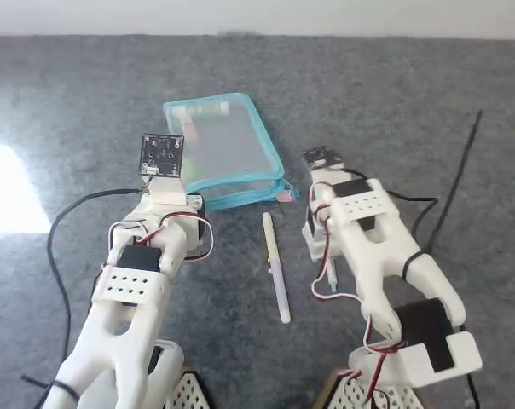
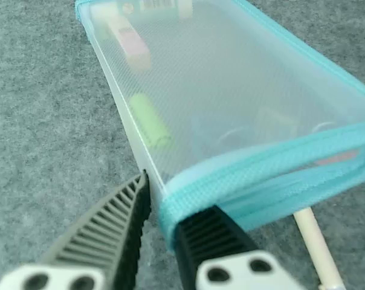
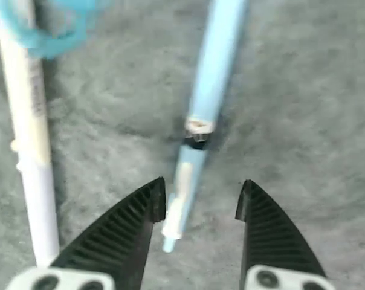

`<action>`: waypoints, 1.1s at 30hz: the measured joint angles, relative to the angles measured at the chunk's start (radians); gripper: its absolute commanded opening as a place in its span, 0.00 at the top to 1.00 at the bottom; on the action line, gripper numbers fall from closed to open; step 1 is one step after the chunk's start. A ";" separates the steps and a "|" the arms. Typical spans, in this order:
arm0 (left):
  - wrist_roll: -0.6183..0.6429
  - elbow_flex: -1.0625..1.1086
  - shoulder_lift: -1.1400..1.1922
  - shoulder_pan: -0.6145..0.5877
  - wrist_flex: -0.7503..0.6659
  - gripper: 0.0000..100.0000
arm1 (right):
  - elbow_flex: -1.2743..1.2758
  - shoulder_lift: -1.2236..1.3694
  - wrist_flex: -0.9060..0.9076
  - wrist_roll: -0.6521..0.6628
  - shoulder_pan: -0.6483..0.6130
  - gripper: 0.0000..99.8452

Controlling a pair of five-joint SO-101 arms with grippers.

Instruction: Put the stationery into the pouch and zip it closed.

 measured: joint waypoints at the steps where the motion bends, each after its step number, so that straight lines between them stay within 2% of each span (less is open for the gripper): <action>1: 0.000 0.000 0.000 0.000 0.000 0.99 | 0.012 0.000 -0.005 0.000 -0.012 0.81; 7: 0.000 0.000 0.000 0.000 0.000 0.99 | 0.060 0.000 -0.041 0.000 -0.048 0.82; 12: 0.000 0.000 0.000 0.000 0.000 0.99 | 0.069 0.000 -0.044 0.000 -0.049 1.00; 18: 0.000 0.000 0.000 0.000 0.000 0.99 | 0.069 0.000 -0.052 -0.002 -0.048 0.99; 21: 0.000 0.000 0.000 0.000 0.000 0.99 | 0.069 0.002 -0.052 0.000 0.008 0.99; 28: 0.000 0.000 0.000 0.000 0.000 0.99 | -0.029 -0.152 0.184 0.135 0.215 0.99; 33: 0.000 0.000 0.000 0.000 0.000 0.99 | -0.124 -0.387 0.408 0.276 0.195 0.99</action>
